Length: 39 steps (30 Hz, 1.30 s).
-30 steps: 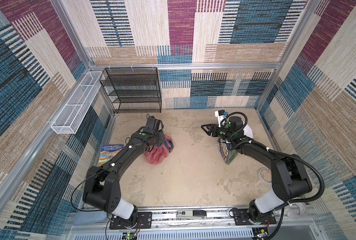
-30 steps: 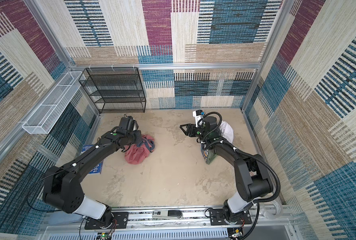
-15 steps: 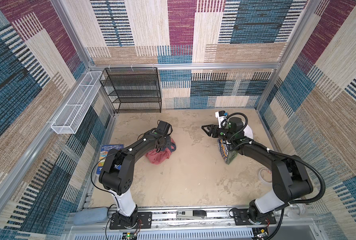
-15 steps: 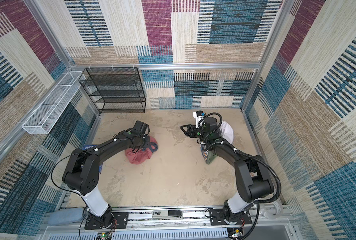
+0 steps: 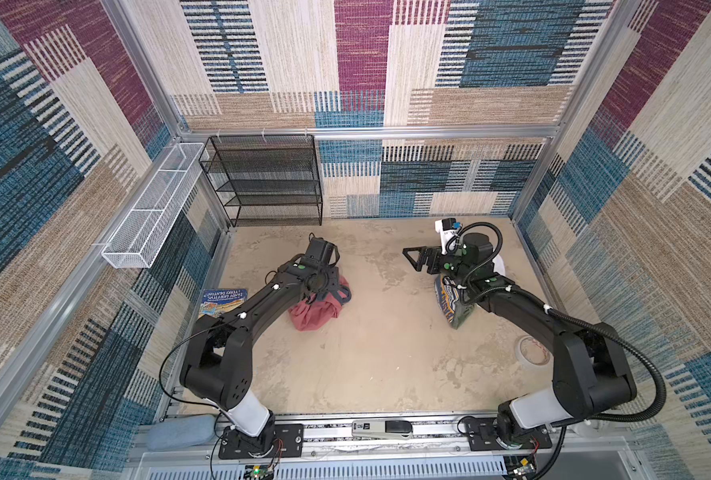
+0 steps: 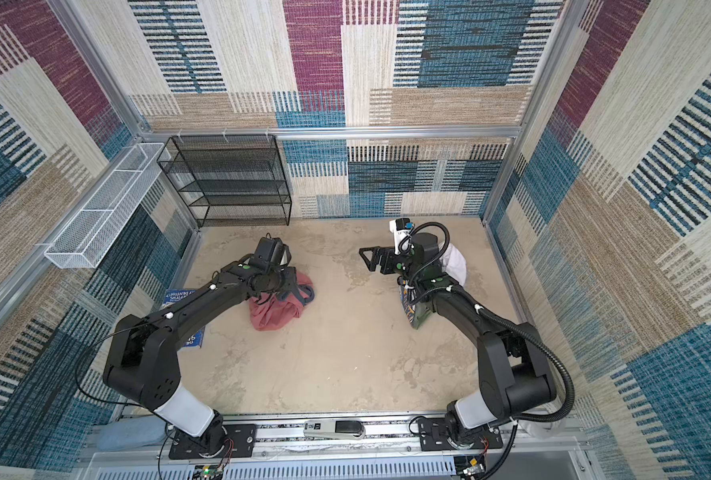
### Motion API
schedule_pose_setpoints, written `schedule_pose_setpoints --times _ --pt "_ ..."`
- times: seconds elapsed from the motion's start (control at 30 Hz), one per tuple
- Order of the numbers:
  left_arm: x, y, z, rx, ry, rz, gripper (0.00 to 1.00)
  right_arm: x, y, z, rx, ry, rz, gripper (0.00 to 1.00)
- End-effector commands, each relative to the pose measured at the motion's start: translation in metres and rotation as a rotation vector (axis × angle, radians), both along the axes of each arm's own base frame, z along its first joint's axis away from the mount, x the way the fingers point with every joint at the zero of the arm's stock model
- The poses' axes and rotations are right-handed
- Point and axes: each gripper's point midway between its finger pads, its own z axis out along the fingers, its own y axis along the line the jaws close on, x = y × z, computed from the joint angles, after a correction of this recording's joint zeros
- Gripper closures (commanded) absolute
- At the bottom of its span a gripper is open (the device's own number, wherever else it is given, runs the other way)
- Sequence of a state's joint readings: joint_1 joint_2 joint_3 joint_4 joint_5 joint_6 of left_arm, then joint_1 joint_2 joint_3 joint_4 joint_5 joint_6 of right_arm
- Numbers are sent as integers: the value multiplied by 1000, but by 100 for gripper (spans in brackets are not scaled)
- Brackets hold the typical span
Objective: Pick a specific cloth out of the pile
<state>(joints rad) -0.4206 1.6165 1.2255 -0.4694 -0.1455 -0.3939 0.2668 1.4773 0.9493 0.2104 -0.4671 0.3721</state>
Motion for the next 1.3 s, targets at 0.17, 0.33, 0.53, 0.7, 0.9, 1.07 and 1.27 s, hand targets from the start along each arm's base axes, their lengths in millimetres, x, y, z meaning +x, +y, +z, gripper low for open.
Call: schedule_pose_setpoints --times 0.17,0.33,0.53,0.7,0.9,1.07,1.27 --pt "-13 42 56 106 -137 68 31 4 -54 23 -95 -79 -204 0" --pt "-18 83 64 130 -174 165 27 -3 -103 19 -154 -117 -360 0" --pt "-22 143 49 144 -245 292 24 -13 -159 -5 -275 -165 -592 0" --pt "-21 174 21 201 -262 332 24 -30 -198 -27 -349 -254 -791 0" --pt "-22 185 -4 273 -306 349 27 -47 -213 -67 -412 -274 -858 0" --pt "-21 186 -7 309 -398 302 26 -50 -218 -77 -475 -314 -872 0" --pt "-19 177 -24 283 -518 243 26 -51 -213 -69 -459 -420 -859 0"
